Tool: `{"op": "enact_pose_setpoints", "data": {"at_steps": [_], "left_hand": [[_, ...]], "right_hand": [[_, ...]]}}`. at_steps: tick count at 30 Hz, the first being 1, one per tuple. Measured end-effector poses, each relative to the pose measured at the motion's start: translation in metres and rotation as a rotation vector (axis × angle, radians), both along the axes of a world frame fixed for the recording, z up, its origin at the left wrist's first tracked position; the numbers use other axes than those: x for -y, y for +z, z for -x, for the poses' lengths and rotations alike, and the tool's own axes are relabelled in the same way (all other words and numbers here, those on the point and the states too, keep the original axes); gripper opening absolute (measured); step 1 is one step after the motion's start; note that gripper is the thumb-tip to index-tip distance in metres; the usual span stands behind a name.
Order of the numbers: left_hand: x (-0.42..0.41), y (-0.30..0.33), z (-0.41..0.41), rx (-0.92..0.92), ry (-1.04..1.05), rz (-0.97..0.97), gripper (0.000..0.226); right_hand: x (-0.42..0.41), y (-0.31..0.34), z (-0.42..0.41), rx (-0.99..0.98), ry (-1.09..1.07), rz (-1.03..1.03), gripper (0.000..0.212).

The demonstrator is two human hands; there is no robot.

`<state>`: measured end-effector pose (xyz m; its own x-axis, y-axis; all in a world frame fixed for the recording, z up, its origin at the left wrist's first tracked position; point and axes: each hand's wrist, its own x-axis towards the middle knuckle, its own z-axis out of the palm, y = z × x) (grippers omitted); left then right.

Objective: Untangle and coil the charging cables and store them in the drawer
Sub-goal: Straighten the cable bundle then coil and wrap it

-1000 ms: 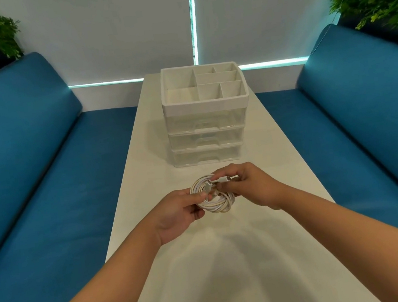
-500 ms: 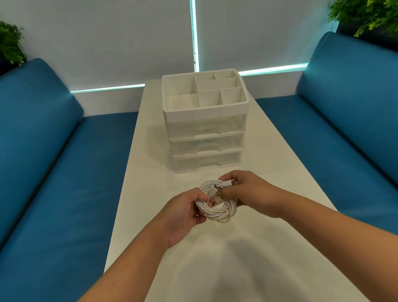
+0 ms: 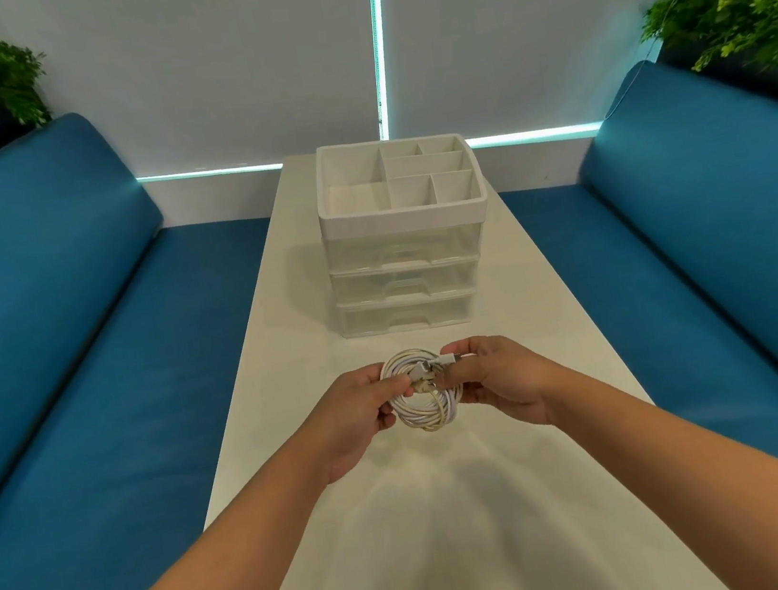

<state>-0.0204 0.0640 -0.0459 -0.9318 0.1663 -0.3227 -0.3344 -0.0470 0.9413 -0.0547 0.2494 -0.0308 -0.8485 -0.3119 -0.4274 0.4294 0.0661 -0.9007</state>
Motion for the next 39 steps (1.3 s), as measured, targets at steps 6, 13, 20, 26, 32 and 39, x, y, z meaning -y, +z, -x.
{"op": "enact_pose_setpoints", "data": {"at_steps": [6,13,20,26,32,39], "left_hand": [[-0.002,0.003,-0.001,0.021,-0.010,-0.022,0.019],[-0.005,0.003,0.000,-0.007,0.020,0.091,0.018],[-0.003,0.013,0.000,-0.023,-0.010,0.066,0.022],[-0.006,0.017,-0.002,-0.060,-0.049,0.067,0.022],[-0.007,0.017,-0.001,-0.055,-0.043,0.079,0.023],[-0.008,0.014,0.002,-0.048,0.023,0.188,0.030]], "right_hand": [[0.001,-0.005,-0.002,-0.104,-0.019,-0.078,0.032],[-0.002,-0.003,-0.002,-0.068,0.021,-0.049,0.023],[-0.003,-0.002,-0.002,0.041,0.032,0.131,0.023],[-0.002,-0.006,0.000,0.102,-0.019,0.195,0.033],[-0.003,-0.004,0.001,0.078,0.050,0.108,0.024],[0.003,0.000,-0.002,-0.079,0.010,0.004,0.028]]}}
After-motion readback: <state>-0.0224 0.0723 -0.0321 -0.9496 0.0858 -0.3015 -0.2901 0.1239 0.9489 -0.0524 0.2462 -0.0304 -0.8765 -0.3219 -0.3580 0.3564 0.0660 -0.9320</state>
